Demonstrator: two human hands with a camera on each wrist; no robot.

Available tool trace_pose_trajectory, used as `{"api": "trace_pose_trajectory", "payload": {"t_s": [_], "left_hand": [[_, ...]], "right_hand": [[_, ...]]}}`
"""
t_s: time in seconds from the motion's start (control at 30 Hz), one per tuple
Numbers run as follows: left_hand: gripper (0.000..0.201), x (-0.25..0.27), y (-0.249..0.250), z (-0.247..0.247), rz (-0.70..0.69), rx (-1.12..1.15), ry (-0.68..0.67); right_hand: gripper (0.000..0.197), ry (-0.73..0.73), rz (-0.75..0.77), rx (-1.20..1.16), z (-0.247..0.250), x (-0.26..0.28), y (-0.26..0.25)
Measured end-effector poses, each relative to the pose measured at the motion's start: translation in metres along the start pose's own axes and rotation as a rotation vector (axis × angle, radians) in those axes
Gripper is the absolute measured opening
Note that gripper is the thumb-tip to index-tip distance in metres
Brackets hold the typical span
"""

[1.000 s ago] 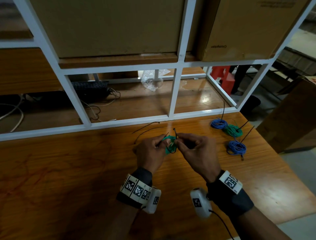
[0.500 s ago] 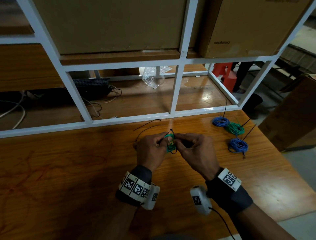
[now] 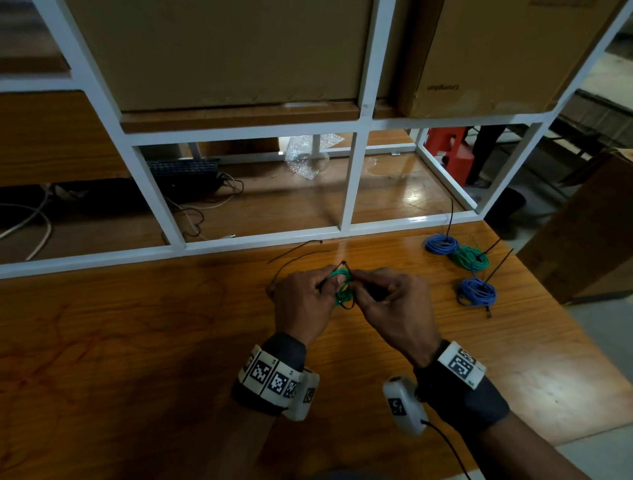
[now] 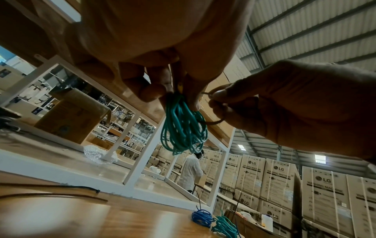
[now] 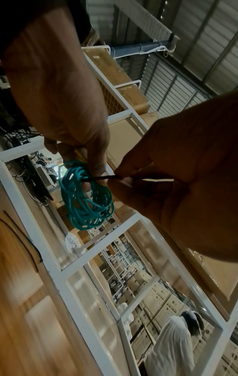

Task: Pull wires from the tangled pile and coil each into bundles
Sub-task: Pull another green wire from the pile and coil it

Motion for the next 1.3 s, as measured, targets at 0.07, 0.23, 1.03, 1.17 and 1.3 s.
{"api": "trace_pose_trajectory", "payload": {"t_s": [0.07, 0.23, 1.03, 1.17, 1.3], "left_hand": [[0.025, 0.001, 0.003, 0.001, -0.011, -0.006, 0.014], [0.026, 0.000, -0.002, 0.002, 0.016, -0.028, 0.051], [0.032, 0.001, -0.012, -0.005, -0.005, -0.046, 0.060], [0.031, 0.001, -0.013, -0.005, -0.011, -0.075, 0.067], [0.032, 0.001, -0.014, -0.007, -0.020, -0.101, 0.058]], "right_hand": [[0.021, -0.017, 0.024, 0.038, -0.002, 0.000, -0.003], [0.021, 0.001, 0.015, 0.047, 0.001, 0.000, -0.003], [0.021, 0.027, 0.049, 0.085, 0.004, 0.005, -0.009], [0.028, 0.019, 0.026, 0.053, 0.004, 0.005, -0.005], [0.033, -0.019, -0.015, 0.024, -0.003, 0.004, 0.001]]}}
Point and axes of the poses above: each hand's wrist, its own x-axis away from the middle knuckle, its own z-axis out of the back of the hand, y = z × x, the point moved 9 cm from there along -x, towards the middle knuckle, and after that the axes turned 2 degrees about y, right-handed, at the moved point
